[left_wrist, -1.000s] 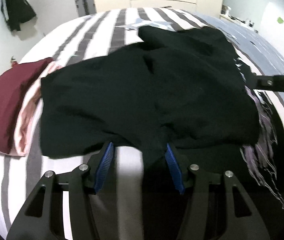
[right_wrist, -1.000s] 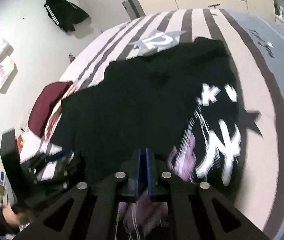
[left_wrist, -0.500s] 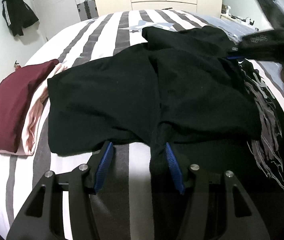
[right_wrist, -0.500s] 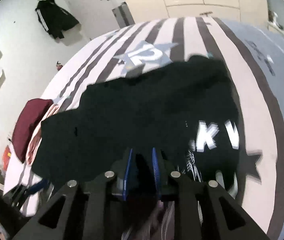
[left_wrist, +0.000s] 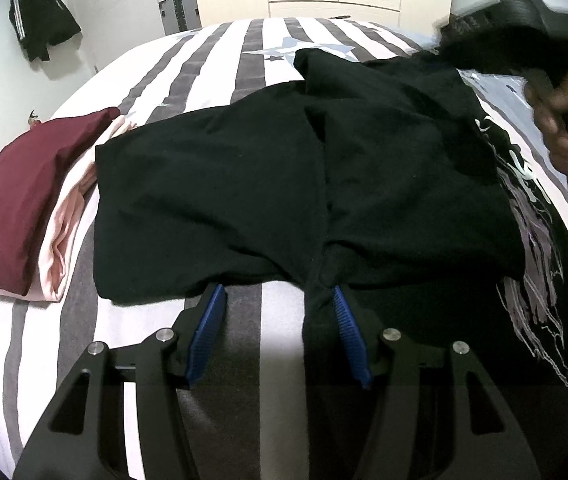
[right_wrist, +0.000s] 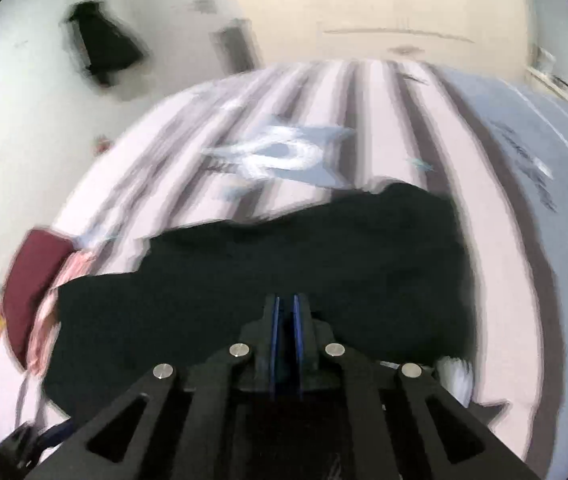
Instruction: Fold clothes
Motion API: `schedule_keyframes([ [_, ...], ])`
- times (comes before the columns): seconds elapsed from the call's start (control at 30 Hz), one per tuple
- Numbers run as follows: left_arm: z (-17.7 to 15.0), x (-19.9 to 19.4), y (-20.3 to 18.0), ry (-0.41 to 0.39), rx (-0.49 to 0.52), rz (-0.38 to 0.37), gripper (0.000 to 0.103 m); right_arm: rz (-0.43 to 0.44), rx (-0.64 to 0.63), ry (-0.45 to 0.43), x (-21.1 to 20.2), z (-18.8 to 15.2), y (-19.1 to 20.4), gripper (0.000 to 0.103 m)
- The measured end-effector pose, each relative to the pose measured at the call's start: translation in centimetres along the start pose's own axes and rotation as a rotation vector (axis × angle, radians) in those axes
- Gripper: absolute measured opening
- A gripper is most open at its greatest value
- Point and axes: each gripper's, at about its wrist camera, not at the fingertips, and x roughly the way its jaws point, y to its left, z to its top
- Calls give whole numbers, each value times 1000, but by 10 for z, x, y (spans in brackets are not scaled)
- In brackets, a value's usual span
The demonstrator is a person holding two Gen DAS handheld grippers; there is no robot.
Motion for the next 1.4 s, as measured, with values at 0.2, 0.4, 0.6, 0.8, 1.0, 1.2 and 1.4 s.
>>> schedule_keyframes([
  [0.2, -2, 0, 3, 3, -15, -14, 54, 132, -108, 100, 48, 9, 62, 11],
  [0.4, -7, -3, 8, 4, -43, -24, 54, 84, -3, 142, 99, 25, 44, 11],
  [0.6, -18, -11, 16, 3, -63, -43, 54, -2, 53, 71, 108, 50, 33, 10],
  [0.8, -28, -40, 34, -35, -41, -71, 54, -27, 0, -53, 42, 41, 31, 11],
  [1.0, -44, -75, 64, -51, -39, -14, 53, -78, -61, -94, -44, -33, 29, 31],
  [1.2, -73, -105, 71, 13, -70, -84, 53, -95, 21, 35, -109, -157, 33, 31],
  [1.4, -106, -151, 23, 34, -39, -193, 56, -147, 153, 108, -171, -263, 32, 31],
])
